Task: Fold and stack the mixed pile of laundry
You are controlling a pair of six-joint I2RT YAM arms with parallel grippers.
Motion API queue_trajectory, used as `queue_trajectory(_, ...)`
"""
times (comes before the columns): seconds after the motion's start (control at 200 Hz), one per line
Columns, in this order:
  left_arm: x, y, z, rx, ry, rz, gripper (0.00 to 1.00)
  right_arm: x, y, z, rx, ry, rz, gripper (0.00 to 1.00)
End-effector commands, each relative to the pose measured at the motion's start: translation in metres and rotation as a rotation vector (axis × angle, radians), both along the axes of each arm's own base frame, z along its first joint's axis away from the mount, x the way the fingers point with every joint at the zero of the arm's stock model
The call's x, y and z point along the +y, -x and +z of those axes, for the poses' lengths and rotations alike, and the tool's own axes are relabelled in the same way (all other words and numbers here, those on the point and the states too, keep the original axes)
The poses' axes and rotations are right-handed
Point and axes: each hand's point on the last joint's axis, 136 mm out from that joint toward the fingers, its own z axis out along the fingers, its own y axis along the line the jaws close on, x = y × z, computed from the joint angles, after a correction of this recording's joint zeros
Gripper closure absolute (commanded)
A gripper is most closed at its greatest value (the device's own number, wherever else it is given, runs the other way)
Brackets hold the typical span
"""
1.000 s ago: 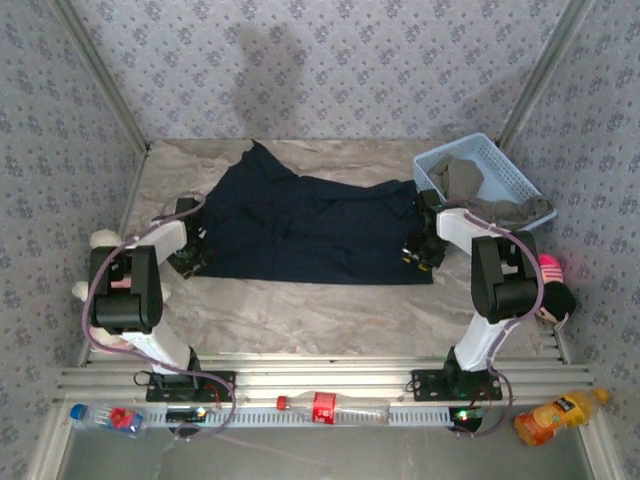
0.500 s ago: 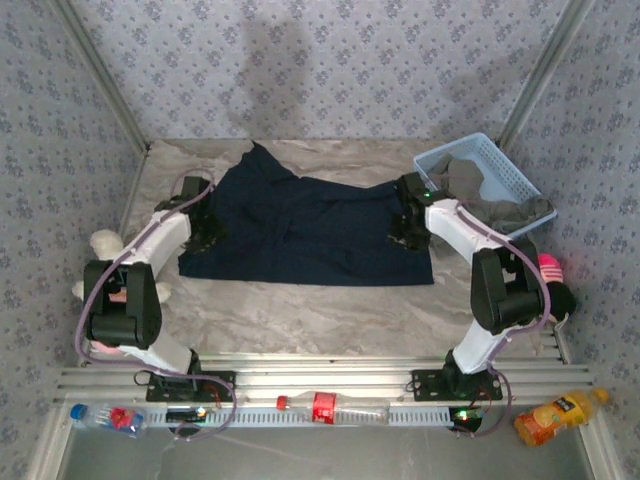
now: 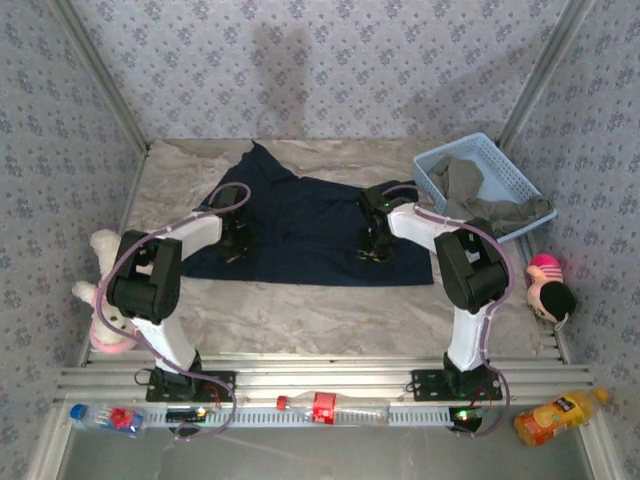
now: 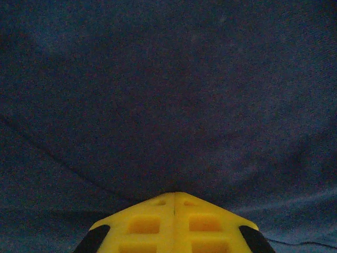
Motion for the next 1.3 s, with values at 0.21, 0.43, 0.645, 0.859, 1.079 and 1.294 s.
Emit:
queue_trajectory(0.21,0.055,0.126,-0.011,0.216,-0.164,0.082,1.0,-0.012,0.072,-0.018,0.114,0.067,0.065,0.63)
queue_trajectory(0.43,0.057,0.105,0.023,0.091,-0.123,0.085,0.71,0.018,0.065,0.027,0.079,-0.071,0.093,0.57)
queue_trajectory(0.645,0.038,-0.008,0.077,-0.086,-0.048,0.028,0.57,0.02,0.005,0.089,-0.061,-0.185,0.036,0.48)
queue_trajectory(0.859,0.038,-0.116,0.085,-0.146,-0.017,0.02,0.52,-0.023,-0.054,0.106,-0.158,-0.189,-0.096,0.46)
queue_trajectory(1.079,0.066,-0.202,0.085,-0.2,-0.023,0.062,0.32,-0.061,-0.076,0.104,-0.173,-0.161,-0.16,0.44)
queue_trajectory(1.294,0.067,-0.265,0.077,-0.274,0.087,0.075,0.32,-0.08,-0.081,0.095,-0.168,-0.128,-0.203,0.43)
